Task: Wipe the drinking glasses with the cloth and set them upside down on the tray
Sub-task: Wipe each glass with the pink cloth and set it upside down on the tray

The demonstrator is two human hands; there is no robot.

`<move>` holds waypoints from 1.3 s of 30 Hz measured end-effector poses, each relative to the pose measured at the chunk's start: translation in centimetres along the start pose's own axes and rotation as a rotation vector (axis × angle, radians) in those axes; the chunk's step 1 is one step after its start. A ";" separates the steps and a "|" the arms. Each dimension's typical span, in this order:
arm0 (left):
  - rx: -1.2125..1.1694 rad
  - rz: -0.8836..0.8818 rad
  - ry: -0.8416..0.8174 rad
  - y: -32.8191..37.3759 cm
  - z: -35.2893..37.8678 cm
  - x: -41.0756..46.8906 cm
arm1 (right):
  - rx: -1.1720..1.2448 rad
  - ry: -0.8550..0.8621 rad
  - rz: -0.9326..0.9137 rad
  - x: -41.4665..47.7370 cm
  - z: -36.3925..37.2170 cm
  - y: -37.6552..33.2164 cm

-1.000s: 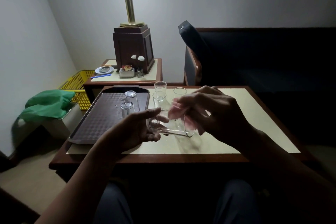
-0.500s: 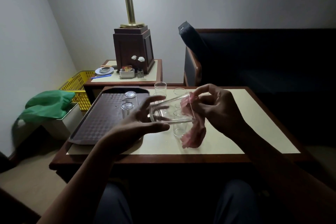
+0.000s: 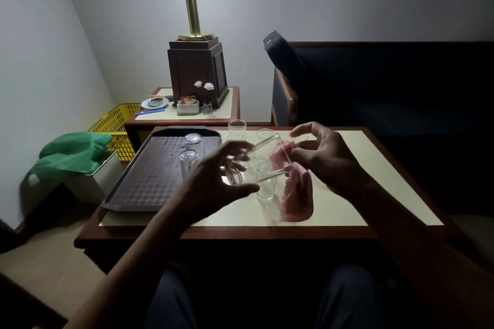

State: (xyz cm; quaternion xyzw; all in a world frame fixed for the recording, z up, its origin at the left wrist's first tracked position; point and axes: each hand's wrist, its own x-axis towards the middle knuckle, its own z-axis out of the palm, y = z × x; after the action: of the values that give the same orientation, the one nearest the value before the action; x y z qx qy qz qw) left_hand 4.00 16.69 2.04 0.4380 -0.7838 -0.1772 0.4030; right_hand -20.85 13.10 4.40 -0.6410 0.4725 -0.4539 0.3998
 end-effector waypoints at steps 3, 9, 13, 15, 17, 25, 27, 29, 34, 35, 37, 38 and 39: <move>0.093 0.008 -0.178 0.0 0.1 0.2 | -0.276 -0.025 -0.131 -0.3 0.3 -1.3; -0.151 -0.192 0.021 0.3 2.1 0.2 | 0.141 0.051 0.027 0.4 0.8 0.4; -0.790 -0.519 0.077 1.9 3.5 0.8 | -0.119 0.199 -0.320 -2.4 4.6 1.5; -0.908 -0.582 0.036 2.2 3.7 1.0 | -0.426 0.323 -0.648 -3.0 5.4 2.7; -0.957 -0.607 0.025 2.1 3.6 1.0 | -0.448 0.295 -0.760 -3.4 5.9 3.9; -1.115 -0.622 0.092 0.9 3.8 0.3 | 0.039 0.081 -0.074 -3.2 6.5 1.3; -1.141 -0.623 0.119 1.3 3.8 0.5 | -0.108 0.122 -0.230 -3.4 7.1 0.5; -1.217 -0.659 0.200 1.5 3.4 0.7 | -0.245 0.120 -0.452 -4.0 7.9 1.0; -1.241 -0.698 0.208 1.2 3.1 0.3 | -0.188 -0.033 -0.474 -5.4 8.9 2.8; -1.193 -0.709 0.177 1.2 3.5 0.1 | -0.152 -0.049 -0.412 -5.2 8.9 2.4; -1.117 -0.715 0.157 1.3 4.2 0.0 | -0.104 -0.030 -0.270 -4.4 8.7 1.7; -1.118 -0.700 0.161 1.4 4.3 0.1 | -0.109 -0.003 -0.231 -4.1 8.6 1.5; -1.116 -0.688 0.182 1.5 4.2 0.2 | -0.122 0.028 -0.236 -4.1 8.6 1.3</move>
State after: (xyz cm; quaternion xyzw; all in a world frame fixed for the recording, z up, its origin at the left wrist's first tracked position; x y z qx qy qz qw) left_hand -0.16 16.99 0.52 0.4020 -0.3527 -0.6376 0.5545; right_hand -13.46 17.49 0.07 -0.7088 0.4260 -0.4771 0.2975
